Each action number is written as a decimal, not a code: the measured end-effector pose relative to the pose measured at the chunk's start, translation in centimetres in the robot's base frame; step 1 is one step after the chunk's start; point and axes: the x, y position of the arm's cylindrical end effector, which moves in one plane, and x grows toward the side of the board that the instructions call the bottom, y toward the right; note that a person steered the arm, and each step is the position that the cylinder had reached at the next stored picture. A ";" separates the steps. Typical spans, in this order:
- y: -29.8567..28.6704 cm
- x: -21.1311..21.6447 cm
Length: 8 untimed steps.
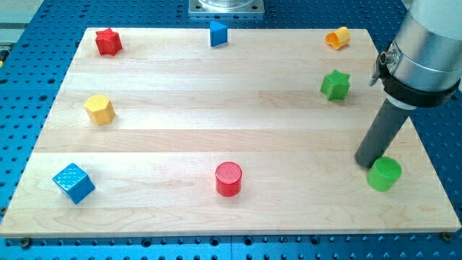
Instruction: Move the green circle diagonally bottom left to the green star
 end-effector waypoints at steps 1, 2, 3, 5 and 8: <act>0.0 0.0; 0.0 -0.1; 0.0 -1.4; -1.1 -1.7; 12.5 1.8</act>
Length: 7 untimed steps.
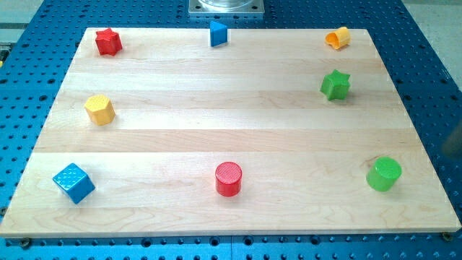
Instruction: Move the green circle diagonally bottom left to the green star
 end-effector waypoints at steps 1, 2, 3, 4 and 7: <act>-4.4 7.8; -4.7 7.0; -6.2 4.5; -10.9 3.2; -12.8 -2.2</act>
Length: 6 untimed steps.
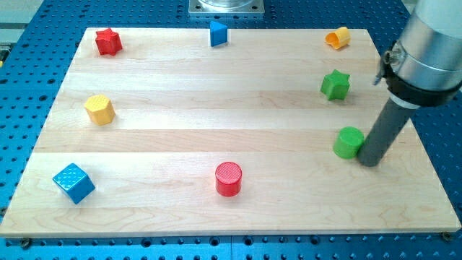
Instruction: Move the green circle diagonally bottom left to the green star
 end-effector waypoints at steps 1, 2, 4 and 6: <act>-0.8 -0.9; -0.8 -2.5; -3.2 -3.6; -6.2 -5.0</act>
